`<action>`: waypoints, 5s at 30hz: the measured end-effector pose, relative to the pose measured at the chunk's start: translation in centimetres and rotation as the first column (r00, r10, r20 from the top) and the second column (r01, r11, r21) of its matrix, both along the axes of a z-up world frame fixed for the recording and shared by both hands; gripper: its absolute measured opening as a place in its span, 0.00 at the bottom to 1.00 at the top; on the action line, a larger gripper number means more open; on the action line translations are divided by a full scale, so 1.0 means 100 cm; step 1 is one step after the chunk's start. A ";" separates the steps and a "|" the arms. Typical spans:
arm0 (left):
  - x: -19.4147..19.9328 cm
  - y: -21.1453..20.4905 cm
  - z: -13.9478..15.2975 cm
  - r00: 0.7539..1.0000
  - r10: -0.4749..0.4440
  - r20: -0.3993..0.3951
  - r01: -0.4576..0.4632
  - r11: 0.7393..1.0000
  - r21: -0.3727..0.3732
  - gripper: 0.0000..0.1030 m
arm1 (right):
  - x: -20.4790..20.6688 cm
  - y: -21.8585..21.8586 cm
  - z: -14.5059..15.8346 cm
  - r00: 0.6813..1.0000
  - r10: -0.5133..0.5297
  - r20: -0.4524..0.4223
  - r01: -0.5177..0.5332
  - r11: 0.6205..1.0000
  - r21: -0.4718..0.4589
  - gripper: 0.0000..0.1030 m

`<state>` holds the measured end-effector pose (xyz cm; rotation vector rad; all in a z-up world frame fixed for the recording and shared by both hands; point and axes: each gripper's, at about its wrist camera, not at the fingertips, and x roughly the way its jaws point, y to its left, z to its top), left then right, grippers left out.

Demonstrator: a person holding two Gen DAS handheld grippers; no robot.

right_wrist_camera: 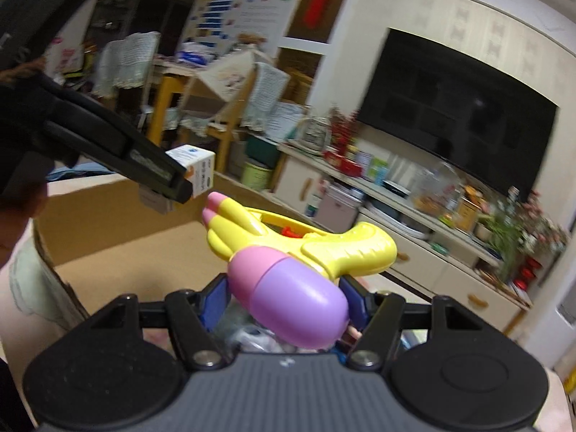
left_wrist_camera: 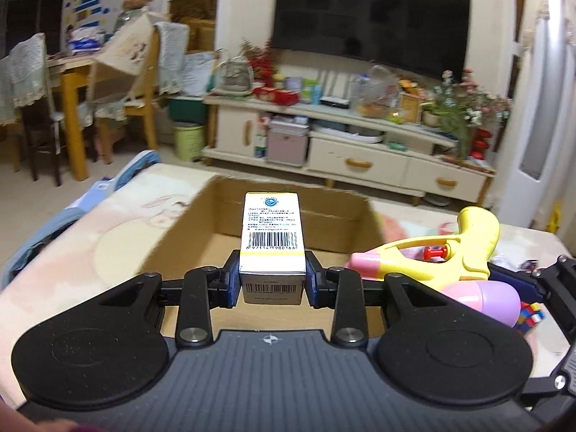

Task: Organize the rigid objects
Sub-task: 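Open left gripper over cardboard box while right gripper releases water gun inside, then move left tool to red-black doll figure while right tool reaches Rubik's cube, then close left gripper on doll figure while right gripper closes on Rubik's cube, then carry doll with left tool while right tool carries Rubik's cube toward cardboard box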

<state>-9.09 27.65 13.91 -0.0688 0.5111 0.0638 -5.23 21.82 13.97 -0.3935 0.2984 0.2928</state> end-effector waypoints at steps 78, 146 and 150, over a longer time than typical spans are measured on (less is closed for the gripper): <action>0.045 -0.062 -0.015 0.894 -0.440 -0.086 0.443 0.896 0.031 1.00 | -0.007 -0.174 -0.078 0.894 -0.409 -0.183 0.446 0.855 0.264 0.99; 0.050 -0.090 -0.055 0.881 -0.421 -0.216 0.438 0.898 0.034 1.00 | 0.026 -0.196 -0.074 0.902 -0.313 -0.298 0.399 0.866 0.300 0.51; 0.042 -0.085 -0.048 0.885 -0.418 -0.202 0.431 0.902 0.021 1.00 | 0.018 -0.188 -0.067 0.908 -0.310 -0.283 0.389 0.873 0.294 0.51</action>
